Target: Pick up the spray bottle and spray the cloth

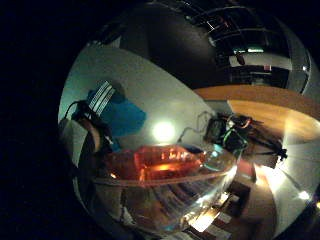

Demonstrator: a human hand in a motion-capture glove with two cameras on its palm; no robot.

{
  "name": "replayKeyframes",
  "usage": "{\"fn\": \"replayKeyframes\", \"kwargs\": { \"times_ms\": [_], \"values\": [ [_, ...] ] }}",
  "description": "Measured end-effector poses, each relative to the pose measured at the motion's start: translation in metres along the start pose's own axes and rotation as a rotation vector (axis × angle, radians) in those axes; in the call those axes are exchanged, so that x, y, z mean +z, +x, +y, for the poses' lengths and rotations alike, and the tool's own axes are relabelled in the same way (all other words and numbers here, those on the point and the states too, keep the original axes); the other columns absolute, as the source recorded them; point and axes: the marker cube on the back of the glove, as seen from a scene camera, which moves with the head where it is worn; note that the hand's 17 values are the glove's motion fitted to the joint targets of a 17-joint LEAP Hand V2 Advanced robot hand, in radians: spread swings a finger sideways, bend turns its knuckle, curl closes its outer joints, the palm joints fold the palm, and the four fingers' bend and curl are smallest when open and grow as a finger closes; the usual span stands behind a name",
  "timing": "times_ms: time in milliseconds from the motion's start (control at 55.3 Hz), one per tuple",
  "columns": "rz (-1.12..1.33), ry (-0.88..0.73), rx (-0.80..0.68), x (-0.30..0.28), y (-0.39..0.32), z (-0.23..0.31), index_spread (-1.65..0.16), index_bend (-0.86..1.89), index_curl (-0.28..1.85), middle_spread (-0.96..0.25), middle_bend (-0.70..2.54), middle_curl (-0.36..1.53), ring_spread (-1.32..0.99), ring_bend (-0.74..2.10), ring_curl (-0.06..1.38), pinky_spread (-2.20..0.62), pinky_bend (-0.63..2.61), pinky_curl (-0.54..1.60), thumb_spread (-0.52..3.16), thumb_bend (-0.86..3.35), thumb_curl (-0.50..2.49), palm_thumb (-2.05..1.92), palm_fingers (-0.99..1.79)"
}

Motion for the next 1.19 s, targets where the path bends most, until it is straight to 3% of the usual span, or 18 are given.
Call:
{"fn": "replayKeyframes", "kwargs": {
  "times_ms": [54, 127, 289, 380, 615, 687, 760, 814, 886, 959, 1194],
  "values": [
    [0.016, -0.007, -0.012, 0.001, -0.005, -0.001, -0.13, 0.45, 0.51, -0.14, 0.59, 0.49, -0.19, 0.57, 0.45, -0.21, 0.30, 0.37, 0.04, -0.04, 0.76, 0.94, 1.39],
    [0.012, -0.016, 0.127, 0.003, -0.019, -0.011, -0.13, 0.45, 0.50, -0.14, 0.59, 0.49, -0.18, 0.58, 0.45, -0.21, 0.30, 0.37, 0.04, -0.03, 0.77, 0.93, 1.39],
    [0.004, -0.052, 0.250, 0.012, -0.040, -0.020, -0.14, 0.45, 0.50, -0.14, 0.59, 0.49, -0.18, 0.58, 0.44, -0.21, 0.31, 0.37, 0.04, -0.03, 0.77, 0.93, 1.39],
    [0.056, -0.061, -0.003, 0.018, -0.043, -0.011, -0.13, 0.45, 0.50, -0.14, 0.59, 0.49, -0.18, 0.58, 0.44, -0.21, 0.31, 0.37, 0.04, -0.03, 0.77, 0.93, 1.39],
    [0.050, -0.044, -0.014, 0.011, -0.047, -0.011, -0.13, 0.44, 0.50, -0.14, 0.60, 0.49, -0.18, 0.58, 0.44, -0.21, 0.30, 0.37, 0.04, -0.03, 0.77, 0.93, 1.38],
    [-0.005, -0.028, 0.085, 0.003, -0.050, -0.014, -0.13, 0.44, 0.50, -0.14, 0.60, 0.49, -0.18, 0.58, 0.44, -0.21, 0.30, 0.37, 0.04, -0.03, 0.77, 0.93, 1.38],
    [0.001, -0.011, -0.010, -0.004, -0.058, -0.013, -0.13, 0.44, 0.50, -0.14, 0.59, 0.49, -0.18, 0.58, 0.44, -0.21, 0.30, 0.37, 0.04, -0.03, 0.77, 0.93, 1.38],
    [-0.001, -0.008, 0.015, -0.011, -0.068, -0.016, -0.13, 0.44, 0.50, -0.14, 0.59, 0.49, -0.18, 0.58, 0.44, -0.21, 0.31, 0.37, 0.04, -0.03, 0.77, 0.93, 1.39],
    [-0.076, 0.030, 0.113, -0.029, -0.080, -0.022, -0.13, 0.44, 0.50, -0.14, 0.59, 0.49, -0.18, 0.58, 0.44, -0.21, 0.30, 0.37, 0.04, -0.03, 0.78, 0.93, 1.38],
    [-0.173, 0.099, -0.031, -0.047, -0.089, -0.020, -0.13, 0.44, 0.50, -0.14, 0.59, 0.49, -0.18, 0.58, 0.44, -0.21, 0.30, 0.37, 0.04, -0.03, 0.78, 0.93, 1.38],
    [-0.786, 0.320, -0.053, -0.103, -0.130, -0.038, -0.14, 0.44, 0.50, -0.14, 0.59, 0.49, -0.18, 0.58, 0.44, -0.21, 0.30, 0.37, 0.05, -0.03, 0.78, 0.95, 1.37]
  ]
}}
